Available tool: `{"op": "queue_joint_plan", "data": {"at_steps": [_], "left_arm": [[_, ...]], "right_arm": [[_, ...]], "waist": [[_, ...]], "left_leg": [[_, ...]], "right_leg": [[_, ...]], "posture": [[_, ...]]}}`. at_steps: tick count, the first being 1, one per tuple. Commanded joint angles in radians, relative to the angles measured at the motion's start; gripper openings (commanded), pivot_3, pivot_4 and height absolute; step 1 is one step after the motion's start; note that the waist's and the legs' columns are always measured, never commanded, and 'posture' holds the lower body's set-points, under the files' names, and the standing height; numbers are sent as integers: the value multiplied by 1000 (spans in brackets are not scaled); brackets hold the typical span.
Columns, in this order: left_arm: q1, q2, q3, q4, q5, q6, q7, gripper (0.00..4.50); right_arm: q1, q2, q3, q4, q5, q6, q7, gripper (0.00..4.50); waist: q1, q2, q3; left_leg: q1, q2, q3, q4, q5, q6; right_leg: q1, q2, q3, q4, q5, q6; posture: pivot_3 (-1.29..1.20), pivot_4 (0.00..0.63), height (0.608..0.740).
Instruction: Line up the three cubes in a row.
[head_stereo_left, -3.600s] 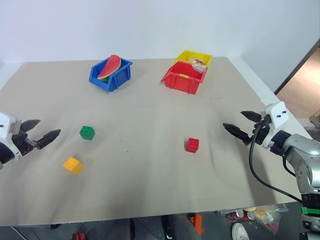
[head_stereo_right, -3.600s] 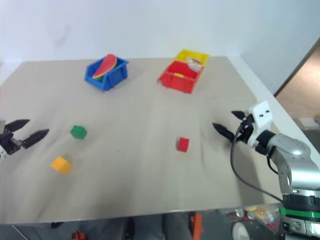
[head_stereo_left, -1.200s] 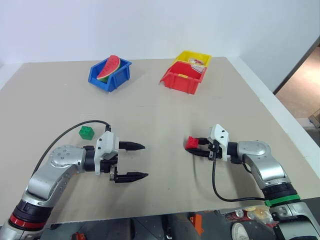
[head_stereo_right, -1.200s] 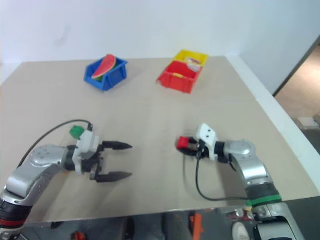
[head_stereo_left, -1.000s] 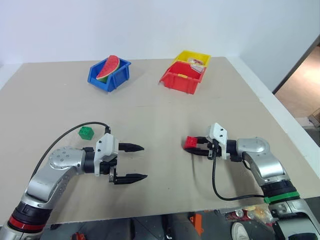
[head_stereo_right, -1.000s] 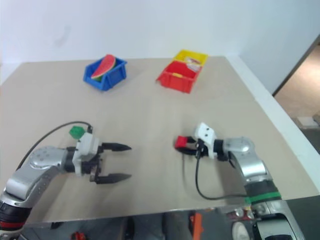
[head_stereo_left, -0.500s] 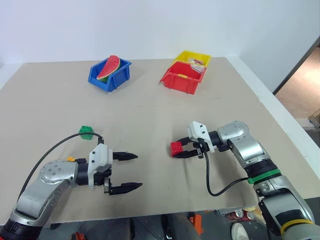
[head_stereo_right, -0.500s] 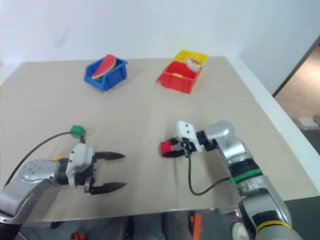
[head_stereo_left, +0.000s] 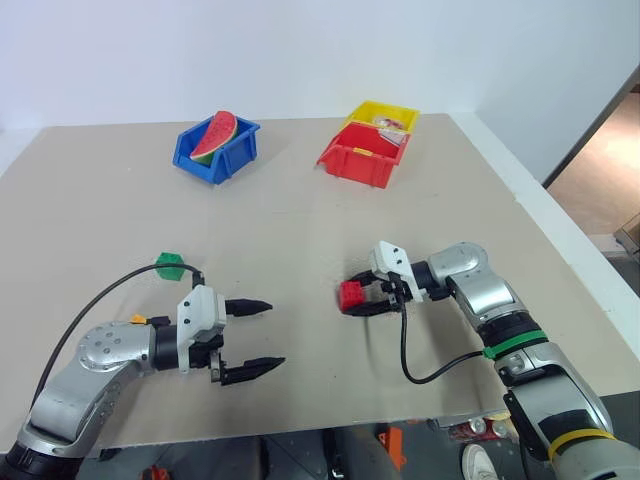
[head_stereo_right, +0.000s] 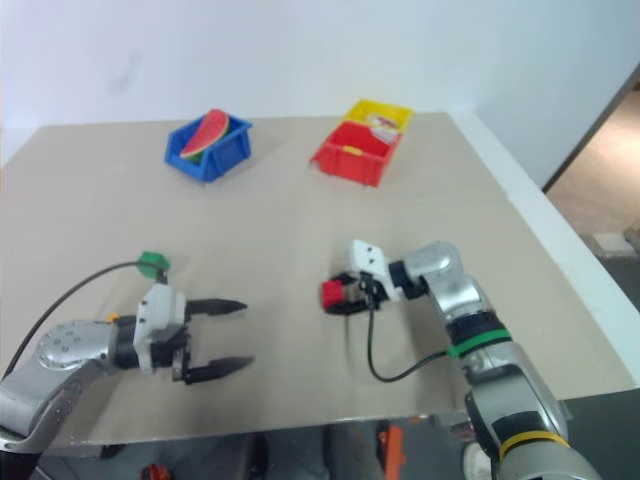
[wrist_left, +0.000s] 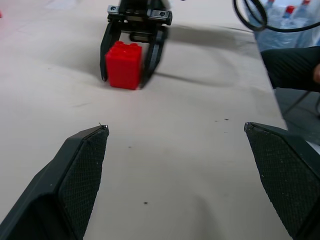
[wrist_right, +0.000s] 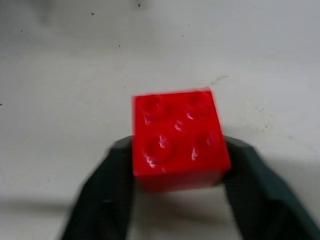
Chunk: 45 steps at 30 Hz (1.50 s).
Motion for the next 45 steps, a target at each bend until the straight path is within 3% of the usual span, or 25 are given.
{"op": "queue_joint_plan", "data": {"at_steps": [1, 2, 3, 11, 16, 20, 33, 45], "left_arm": [[-7, -3, 29, -26, -1, -18, 19, 4500], [-6, -8, 36, -26, 0, -19, 31, 4500], [-5, -12, 46, -25, -1, -18, 45, 4500], [-21, -73, 221, 2, 37, -31, 275, 4500], [-105, -144, 339, 46, 72, 146, 592, 4500], [-151, -176, 351, 42, 91, 274, 730, 4500], [-269, -159, 303, 113, 73, 582, 783, 4500], [-295, -163, 270, 178, 121, 617, 799, 4500]], "right_arm": [[-15, -3, -30, -42, 16, 17, 1, 3993], [-12, -3, -40, -68, 29, 33, -4, 4359], [-7, -5, -50, -99, 44, 60, -8, 4443], [39, -29, -208, -438, 221, 342, -143, 4443], [79, -25, -274, -591, 266, 411, -264, 4443], [131, -33, -281, -648, 264, 407, -318, 4443], [147, -67, -281, -619, 264, 347, -329, 4443], [156, -83, -275, -609, 250, 308, -329, 4443]], "waist": [[0, 0, 0], [0, 0, 0], [0, 0, 0], [1, 0, 0], [6, 0, 0], [7, -1, 0], [7, -1, 0], [7, -1, 0]], "left_leg": [[0, 0, 0, 0, 0, 0], [0, 0, 0, 0, 0, 0], [0, 0, 0, 0, 0, 0], [-1, 2, -1, 0, 0, 0], [-1, 1, -1, 0, 0, 0], [-1, 1, -1, 0, 0, 0], [-1, -1, -1, 0, 0, 0], [-1, 0, -1, 0, 0, 0]], "right_leg": [[0, 0, 0, 0, 0, 0], [0, 0, 0, 0, 0, 0], [0, 0, 0, 0, 0, 0], [0, 1, -1, 0, 0, 0], [0, 1, -1, 0, 1, 1], [0, 1, -1, 0, 1, 1], [0, 2, -1, 0, 1, 1], [0, 1, 0, 0, 1, 1]], "posture": [[0, 150, 740], [0, 150, 740], [0, 150, 740], [0, 150, 740], [0, 150, 740], [0, 150, 740], [0, 150, 740], [0, 150, 740]]}}
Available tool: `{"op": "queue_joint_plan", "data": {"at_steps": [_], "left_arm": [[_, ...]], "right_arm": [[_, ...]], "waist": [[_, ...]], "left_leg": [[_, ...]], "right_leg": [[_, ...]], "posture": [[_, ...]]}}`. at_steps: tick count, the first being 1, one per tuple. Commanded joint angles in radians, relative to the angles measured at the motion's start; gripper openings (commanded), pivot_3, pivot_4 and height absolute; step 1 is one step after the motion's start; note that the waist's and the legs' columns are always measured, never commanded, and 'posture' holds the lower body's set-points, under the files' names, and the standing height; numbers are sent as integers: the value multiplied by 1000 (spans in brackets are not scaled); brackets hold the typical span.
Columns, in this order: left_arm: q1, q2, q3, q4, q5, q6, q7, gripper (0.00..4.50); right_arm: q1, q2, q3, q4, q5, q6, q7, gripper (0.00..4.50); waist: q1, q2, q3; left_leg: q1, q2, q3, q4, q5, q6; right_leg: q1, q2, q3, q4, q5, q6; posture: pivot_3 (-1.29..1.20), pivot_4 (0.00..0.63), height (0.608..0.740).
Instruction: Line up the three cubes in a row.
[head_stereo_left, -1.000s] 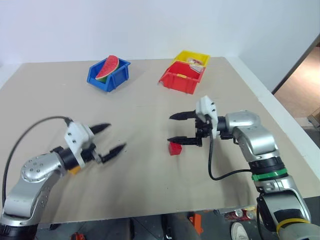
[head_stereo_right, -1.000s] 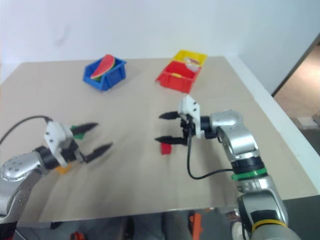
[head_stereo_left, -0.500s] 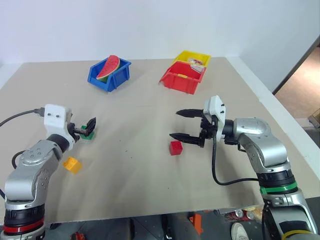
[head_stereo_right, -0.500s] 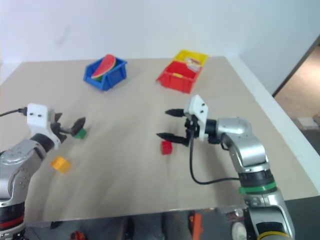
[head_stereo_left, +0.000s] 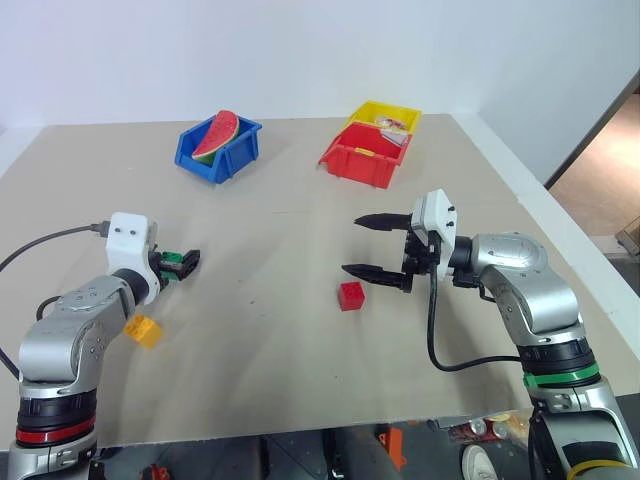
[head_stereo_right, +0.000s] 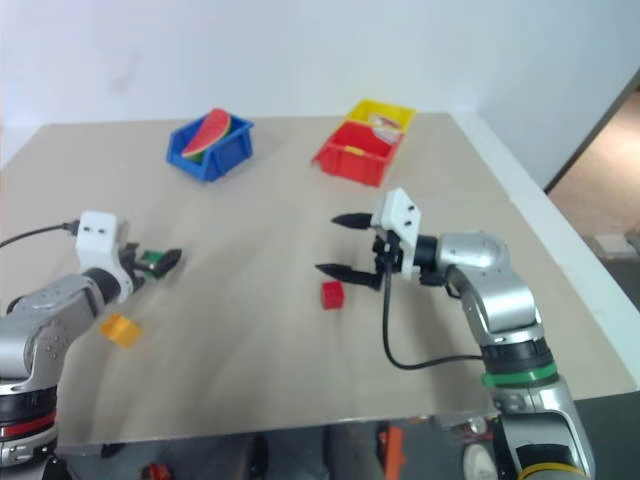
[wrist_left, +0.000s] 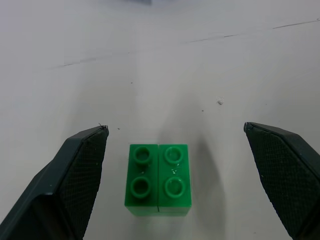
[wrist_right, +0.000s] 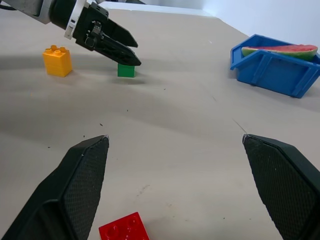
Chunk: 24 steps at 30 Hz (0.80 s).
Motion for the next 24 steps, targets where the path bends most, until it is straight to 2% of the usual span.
{"op": "queue_joint_plan", "data": {"at_steps": [1, 6, 7, 10, 13, 14, 19, 24], "left_arm": [[-17, 12, -20, 24, 27, 12, 3, 4500], [-32, 6, -29, 62, 31, 16, -8, 4500], [-39, 6, -34, 73, 33, 7, -13, 3998], [-54, 11, -52, 96, 55, -18, -16, 3156], [-65, 12, -53, 104, 62, -19, -25, 1989], [-65, 15, -54, 105, 67, -18, -27, 1815], [-48, 54, -82, 91, 83, -34, -78, 1815], [-74, 137, -168, 12, 35, -165, -324, 1815]], "right_arm": [[-9, -19, -25, -2, 1, -26, -1, 4443], [-3, -26, -25, -4, 3, -30, -8, 4443], [-3, -26, -24, -3, 2, -31, -10, 4500], [-3, -26, -23, -4, 2, -32, -14, 4500], [-2, -28, -21, -3, -1, -37, -13, 4500], [-2, -28, -20, -2, -2, -38, -13, 4500], [-6, -34, -20, 5, -10, -48, -11, 4500], [-17, -48, -26, -13, 15, -14, 3, 4500]], "waist": [[0, 0, 0], [0, 0, 0], [0, 0, 0], [1, 0, 0], [0, 0, 0], [0, 0, 0], [0, 0, 0], [0, 0, 0]], "left_leg": [[0, 0, 0, 0, 0, 0], [0, 0, 0, 0, 0, 0], [0, 0, 0, 0, 0, 0], [0, 0, 0, 0, 0, 0], [0, 0, 0, 0, 0, 0], [0, 0, 0, 0, 0, 0], [0, 0, 0, 0, 0, 0], [-1, 0, 0, 0, 0, 0]], "right_leg": [[0, 0, 0, 0, 0, 0], [0, 0, 0, 0, 0, 0], [0, 0, 0, 0, 0, 0], [0, 0, -1, 0, 0, 0], [0, 0, 0, 0, 0, 0], [0, 0, 0, 0, 0, 0], [0, 0, 0, 0, 0, 0], [0, 0, -1, 0, 0, 0]], "posture": [[0, 150, 740], [0, 150, 740], [0, 150, 740], [0, 150, 740], [0, 150, 740], [0, 150, 740], [0, 150, 740], [0, 150, 740]]}}
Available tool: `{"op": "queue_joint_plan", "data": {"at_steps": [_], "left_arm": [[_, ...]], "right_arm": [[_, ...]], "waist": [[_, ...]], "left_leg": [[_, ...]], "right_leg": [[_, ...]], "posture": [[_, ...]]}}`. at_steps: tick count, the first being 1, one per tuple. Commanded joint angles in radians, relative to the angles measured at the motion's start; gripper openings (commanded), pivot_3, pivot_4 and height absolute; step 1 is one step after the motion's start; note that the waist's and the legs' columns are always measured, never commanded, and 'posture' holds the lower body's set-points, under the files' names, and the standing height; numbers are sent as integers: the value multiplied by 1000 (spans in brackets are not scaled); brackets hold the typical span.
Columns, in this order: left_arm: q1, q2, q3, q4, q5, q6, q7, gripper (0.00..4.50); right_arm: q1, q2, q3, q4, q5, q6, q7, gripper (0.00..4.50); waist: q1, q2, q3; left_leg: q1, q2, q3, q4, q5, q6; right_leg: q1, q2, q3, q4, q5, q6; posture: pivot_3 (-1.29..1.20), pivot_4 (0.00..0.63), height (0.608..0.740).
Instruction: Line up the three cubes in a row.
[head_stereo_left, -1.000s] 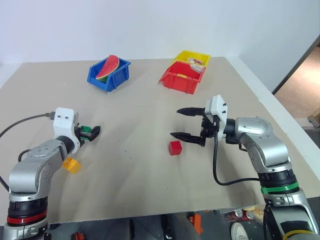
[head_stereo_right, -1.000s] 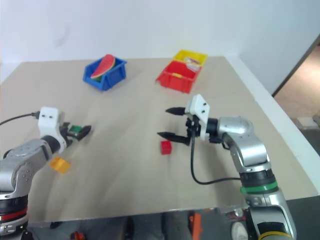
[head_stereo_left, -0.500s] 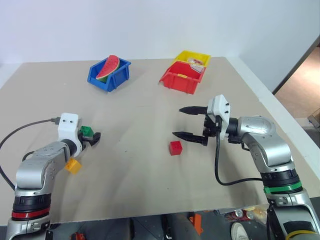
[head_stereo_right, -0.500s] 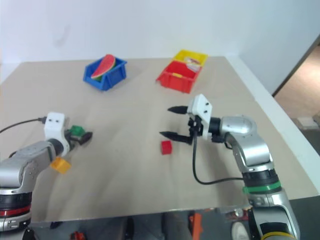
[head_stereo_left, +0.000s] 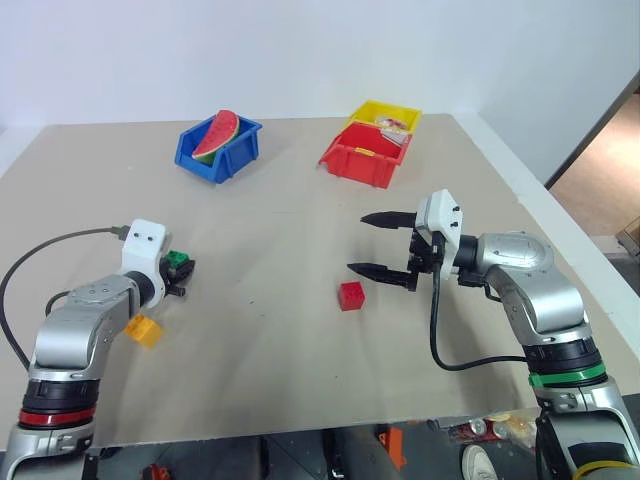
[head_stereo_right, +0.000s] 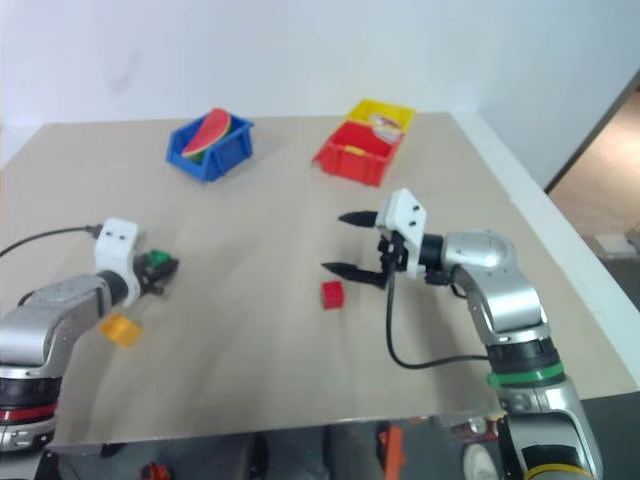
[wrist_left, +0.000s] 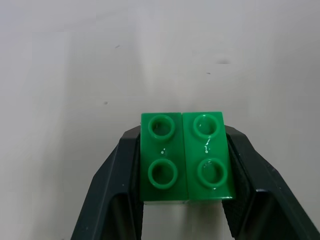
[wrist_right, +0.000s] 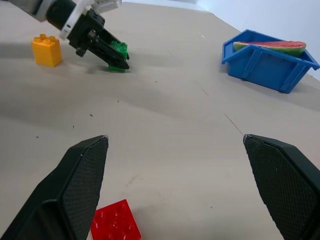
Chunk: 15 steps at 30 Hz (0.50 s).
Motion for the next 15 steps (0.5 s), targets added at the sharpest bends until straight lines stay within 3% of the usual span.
{"op": "queue_joint_plan", "data": {"at_steps": [1, 8, 15], "left_arm": [[-57, 65, -79, -100, -43, -136, -229, 1815], [-177, 128, -268, -17, -47, -366, -658, 1815], [-299, 63, -393, 220, 26, -517, -845, 1815]], "right_arm": [[-24, -27, -29, -42, 45, 40, 21, 4500], [-15, -76, -8, -59, 52, 53, 84, 4500], [6, -82, -9, -63, 40, 44, 75, 4500]], "waist": [[0, 0, 0], [0, 0, 0], [1, 0, 0]], "left_leg": [[0, 0, 1, 0, 0, 0], [-2, -4, 2, 0, 1, -2], [-1, -2, 0, 0, 1, -2]], "right_leg": [[0, 0, 0, 0, 0, 0], [0, -2, -1, -1, -1, 0], [0, 2, -2, 0, -1, -1]], "posture": [[0, 150, 740], [0, 150, 740], [0, 150, 740]]}}
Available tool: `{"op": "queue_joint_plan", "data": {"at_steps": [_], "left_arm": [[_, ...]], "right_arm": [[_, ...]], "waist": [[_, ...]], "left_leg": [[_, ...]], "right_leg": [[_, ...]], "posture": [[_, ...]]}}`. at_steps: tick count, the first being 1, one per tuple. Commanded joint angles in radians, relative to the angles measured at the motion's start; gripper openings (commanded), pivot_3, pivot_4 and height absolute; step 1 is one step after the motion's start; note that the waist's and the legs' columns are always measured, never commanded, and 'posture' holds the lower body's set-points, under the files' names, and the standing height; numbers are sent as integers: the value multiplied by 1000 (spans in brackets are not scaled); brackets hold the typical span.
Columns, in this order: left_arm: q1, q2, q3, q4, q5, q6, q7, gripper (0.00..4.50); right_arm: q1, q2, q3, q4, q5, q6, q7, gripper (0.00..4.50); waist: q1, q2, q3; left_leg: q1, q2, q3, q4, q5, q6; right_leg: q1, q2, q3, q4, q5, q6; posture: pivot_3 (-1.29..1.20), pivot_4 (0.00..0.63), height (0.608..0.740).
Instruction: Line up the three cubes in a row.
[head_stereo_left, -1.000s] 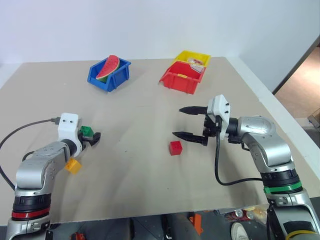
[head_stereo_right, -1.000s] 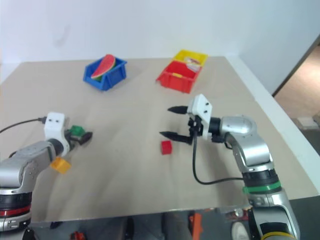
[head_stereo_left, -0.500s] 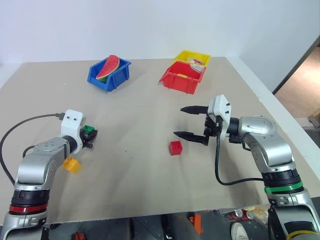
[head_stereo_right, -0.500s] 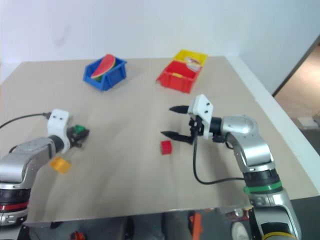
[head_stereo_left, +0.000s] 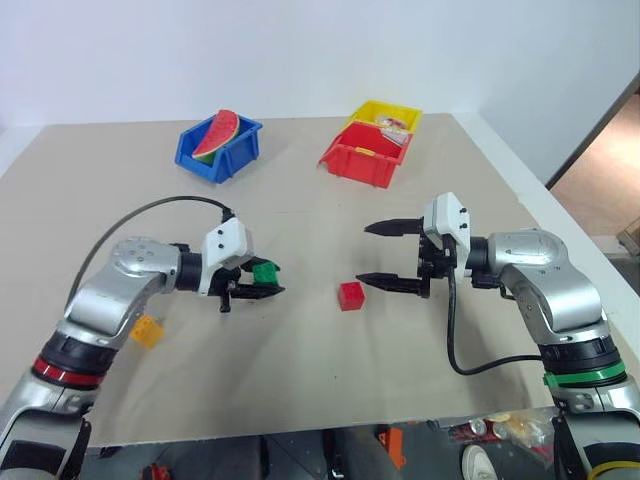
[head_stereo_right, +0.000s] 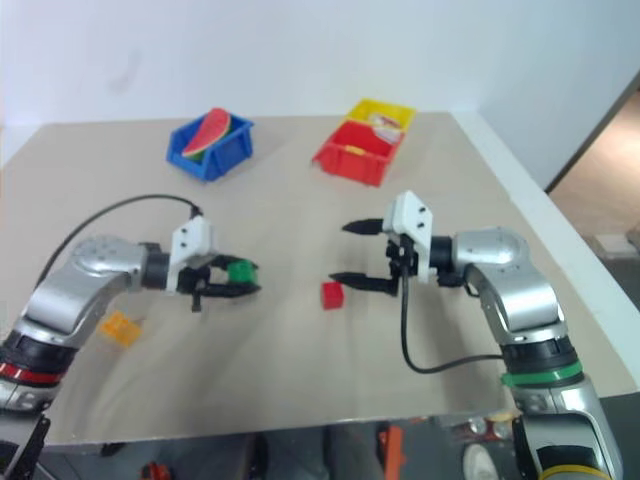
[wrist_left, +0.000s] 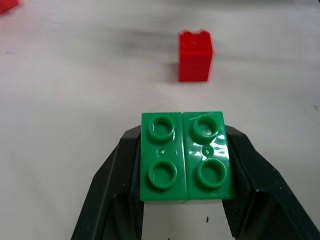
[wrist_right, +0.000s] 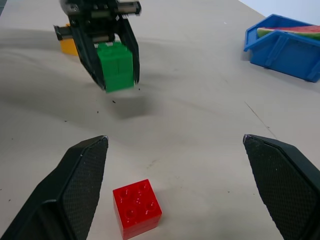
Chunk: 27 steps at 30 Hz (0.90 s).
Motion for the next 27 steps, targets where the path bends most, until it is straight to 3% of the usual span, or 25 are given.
{"op": "queue_joint_plan", "data": {"at_steps": [1, 12, 27], "left_arm": [[-53, -46, -24, 94, 18, -58, -62, 1815], [-55, -155, -59, 136, 83, -119, -68, 1815], [-26, -187, -81, 121, 126, -123, -61, 1815]], "right_arm": [[11, -16, -18, -43, -1, -16, -6, 4500], [64, -32, -34, -78, 11, 4, -36, 4500], [82, -40, -35, -76, 6, 2, -52, 4500]], "waist": [[0, 0, 0], [0, 0, 0], [0, 0, 0]], "left_leg": [[0, 0, 0, 0, 0, 0], [-2, -1, 0, 0, -1, 1], [-1, -1, 0, 1, -1, 1]], "right_leg": [[0, 0, 0, 0, 0, 0], [-1, -1, 1, 0, -1, 1], [-1, -1, 1, 0, -1, 1]], "posture": [[0, 150, 740], [0, 150, 740], [0, 150, 740]]}}
